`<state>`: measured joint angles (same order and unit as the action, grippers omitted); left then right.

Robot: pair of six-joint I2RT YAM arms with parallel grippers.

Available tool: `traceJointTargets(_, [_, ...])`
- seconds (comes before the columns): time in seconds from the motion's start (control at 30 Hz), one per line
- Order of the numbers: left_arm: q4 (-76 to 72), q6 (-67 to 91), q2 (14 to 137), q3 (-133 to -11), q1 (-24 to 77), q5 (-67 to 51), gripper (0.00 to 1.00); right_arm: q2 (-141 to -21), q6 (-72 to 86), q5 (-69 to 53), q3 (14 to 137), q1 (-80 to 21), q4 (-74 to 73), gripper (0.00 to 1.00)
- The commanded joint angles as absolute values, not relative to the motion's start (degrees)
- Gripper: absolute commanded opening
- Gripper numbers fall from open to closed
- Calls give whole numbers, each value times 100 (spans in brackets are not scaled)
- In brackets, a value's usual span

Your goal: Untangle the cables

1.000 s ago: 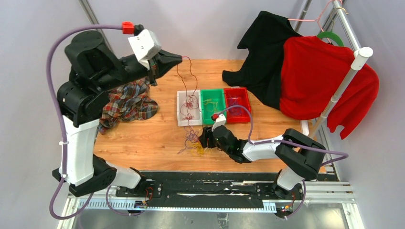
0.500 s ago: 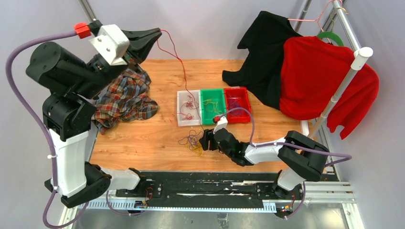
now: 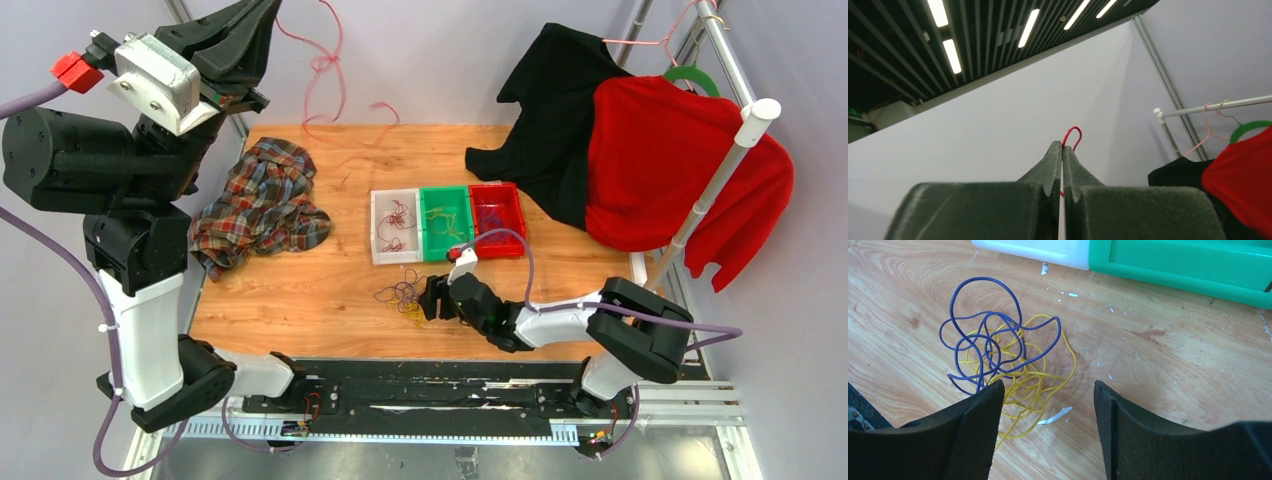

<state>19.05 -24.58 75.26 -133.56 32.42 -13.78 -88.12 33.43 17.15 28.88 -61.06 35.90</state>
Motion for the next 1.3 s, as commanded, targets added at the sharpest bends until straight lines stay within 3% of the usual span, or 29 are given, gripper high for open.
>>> traceJointTargets(0.0, [1207,-2716,7544,-13292,3277,-1117,0,-8595,3247,1906,2775,-6208,3604,66])
traceJointTargets(0.23, [1285,-2866,7336,-12641,3278,-1042,1,-8411,3149,1902,2895,-6210,3418,65])
traceJointTargets(0.73, [986,-3065,6316,-9145,3274,-806,0,-7956,3074,2174,2780,-6196,3138,64])
traceJointTargets(1.27, [470,-3826,6756,-7502,3256,-928,0,-7561,3119,2449,2407,-6107,3036,63])
